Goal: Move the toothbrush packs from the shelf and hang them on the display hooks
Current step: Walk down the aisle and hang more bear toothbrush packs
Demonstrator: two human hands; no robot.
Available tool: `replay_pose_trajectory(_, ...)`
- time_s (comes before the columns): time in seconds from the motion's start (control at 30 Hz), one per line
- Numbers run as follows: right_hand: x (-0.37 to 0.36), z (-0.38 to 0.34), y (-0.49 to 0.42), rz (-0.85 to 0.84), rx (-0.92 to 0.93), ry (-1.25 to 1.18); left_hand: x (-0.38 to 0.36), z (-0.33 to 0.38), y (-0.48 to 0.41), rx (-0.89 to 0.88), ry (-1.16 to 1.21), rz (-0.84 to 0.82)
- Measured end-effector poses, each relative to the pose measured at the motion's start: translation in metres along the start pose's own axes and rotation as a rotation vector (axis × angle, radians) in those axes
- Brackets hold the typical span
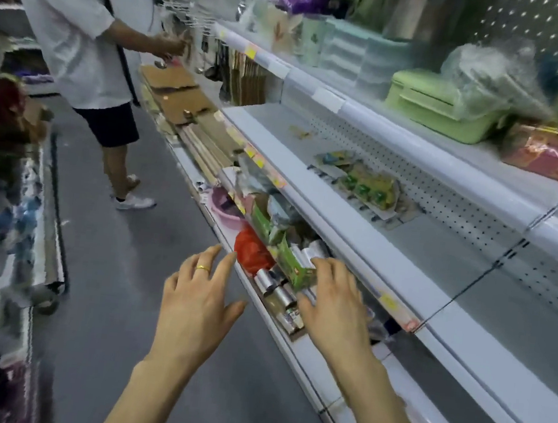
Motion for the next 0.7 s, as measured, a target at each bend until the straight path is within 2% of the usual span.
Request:
replay_pose_trajectory(0.1, -0.017, -0.008, -0.035, -0.007, -0.130, -0.034, -0.005, -0.026, -0.065, -0.073, -0.006, -0.043)
replay_pose_trajectory(0.23, -0.030, -0.008, -0.076, 0.084, -0.269, -0.058, -0.011, -0.033, -0.156, -0.225, -0.015, -0.084)
replay_pose_trajectory(0.43, -0.042, 0.031, -0.111, 0.073, -0.445, 0.063, -0.043, 0.022, -0.246, -0.441, 0.054, -0.212)
replay_pose_trajectory(0.7, -0.067, 0.129, -0.176, 0.059, -0.626, -0.072, -0.110, 0.099, -0.343, -0.622, 0.075, -0.345)
Point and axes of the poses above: each hand's wrist, its own y-axis away from the middle knuckle, its own x-axis out of the back of the hand, z = x × y, the point moved 3 cm from there along -y, towards the middle knuckle, and after that the axes turned 14 degrees about x, right-handed, at the moved point
